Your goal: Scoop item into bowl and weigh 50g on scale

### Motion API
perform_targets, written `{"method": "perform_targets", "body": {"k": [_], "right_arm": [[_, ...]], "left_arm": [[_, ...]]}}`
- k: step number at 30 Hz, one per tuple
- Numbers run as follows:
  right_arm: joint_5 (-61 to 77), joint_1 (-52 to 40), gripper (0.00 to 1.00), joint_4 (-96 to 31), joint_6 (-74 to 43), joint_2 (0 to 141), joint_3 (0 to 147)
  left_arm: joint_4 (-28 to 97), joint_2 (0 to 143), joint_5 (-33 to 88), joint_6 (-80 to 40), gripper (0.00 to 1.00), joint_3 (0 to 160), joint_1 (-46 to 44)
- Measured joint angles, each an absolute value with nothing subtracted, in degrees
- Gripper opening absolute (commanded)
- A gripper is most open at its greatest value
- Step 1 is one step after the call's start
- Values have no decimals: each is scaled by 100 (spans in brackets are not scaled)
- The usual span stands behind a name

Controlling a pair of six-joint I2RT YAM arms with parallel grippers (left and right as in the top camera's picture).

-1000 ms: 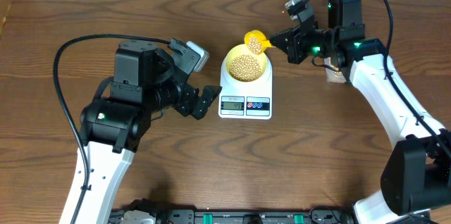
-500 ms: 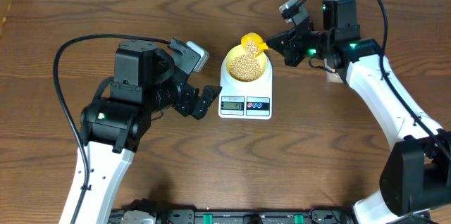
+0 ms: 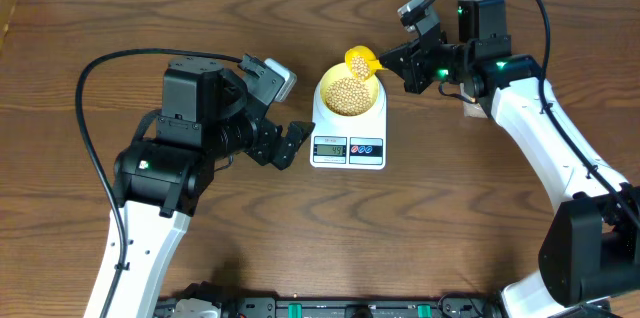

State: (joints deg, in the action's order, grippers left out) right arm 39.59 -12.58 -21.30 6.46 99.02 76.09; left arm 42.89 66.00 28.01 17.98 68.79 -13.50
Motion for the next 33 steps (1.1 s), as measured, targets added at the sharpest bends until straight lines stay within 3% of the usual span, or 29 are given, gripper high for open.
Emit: {"method": "perform_targets", "body": {"k": [33], "right_arm": [[3955,-1258,1,-2163,390,9902,7609]], "left_arm": [[4289,6600,2801,1798,98,6879,-1350]]}}
